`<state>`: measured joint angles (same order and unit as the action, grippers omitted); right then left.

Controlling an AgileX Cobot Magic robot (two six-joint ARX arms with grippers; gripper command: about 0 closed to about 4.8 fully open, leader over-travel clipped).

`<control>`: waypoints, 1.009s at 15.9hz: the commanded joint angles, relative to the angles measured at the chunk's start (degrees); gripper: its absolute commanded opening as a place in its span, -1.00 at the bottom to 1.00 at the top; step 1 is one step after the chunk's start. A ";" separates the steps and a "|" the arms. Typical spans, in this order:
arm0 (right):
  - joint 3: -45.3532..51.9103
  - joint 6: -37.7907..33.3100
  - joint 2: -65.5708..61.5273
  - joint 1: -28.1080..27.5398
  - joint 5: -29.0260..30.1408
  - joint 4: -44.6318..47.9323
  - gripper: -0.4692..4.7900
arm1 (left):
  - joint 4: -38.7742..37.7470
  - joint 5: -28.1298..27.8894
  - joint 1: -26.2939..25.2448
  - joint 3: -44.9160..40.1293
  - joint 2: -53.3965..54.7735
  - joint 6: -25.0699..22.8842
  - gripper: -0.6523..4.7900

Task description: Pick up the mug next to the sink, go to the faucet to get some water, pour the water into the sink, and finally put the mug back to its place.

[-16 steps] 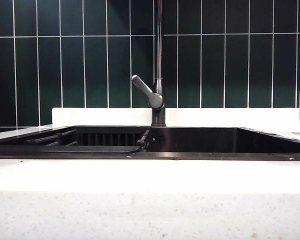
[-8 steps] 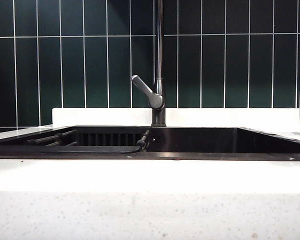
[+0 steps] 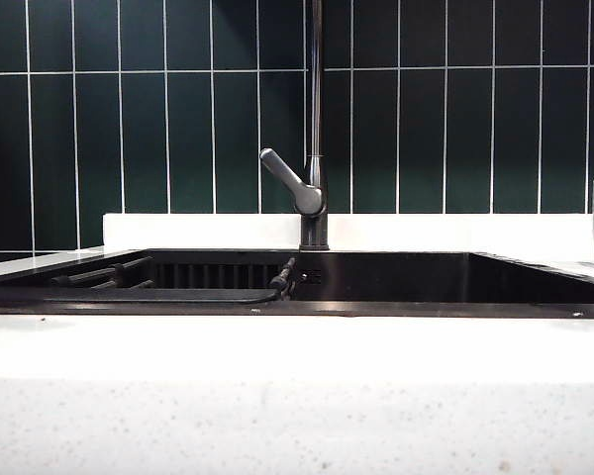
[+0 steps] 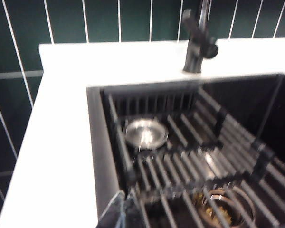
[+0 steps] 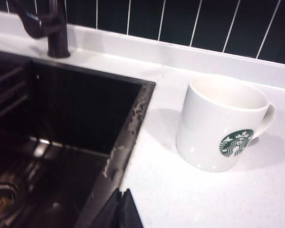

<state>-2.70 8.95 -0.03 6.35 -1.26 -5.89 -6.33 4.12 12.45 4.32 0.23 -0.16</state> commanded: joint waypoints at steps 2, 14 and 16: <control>-0.24 1.84 0.17 0.04 -0.13 -1.07 -0.83 | 4.94 -6.58 0.02 -3.91 0.15 -2.36 -0.78; -0.07 1.73 0.17 0.00 -0.07 -5.53 -0.82 | 2.29 -6.34 0.02 -3.91 0.15 -6.29 -0.77; -0.07 1.73 0.17 0.00 -0.07 -5.53 -0.83 | 2.29 -6.32 0.02 -3.91 0.15 -6.29 -0.77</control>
<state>-2.59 10.57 -0.03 6.35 -1.28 -12.01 -4.19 -2.37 12.45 0.19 0.36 -6.24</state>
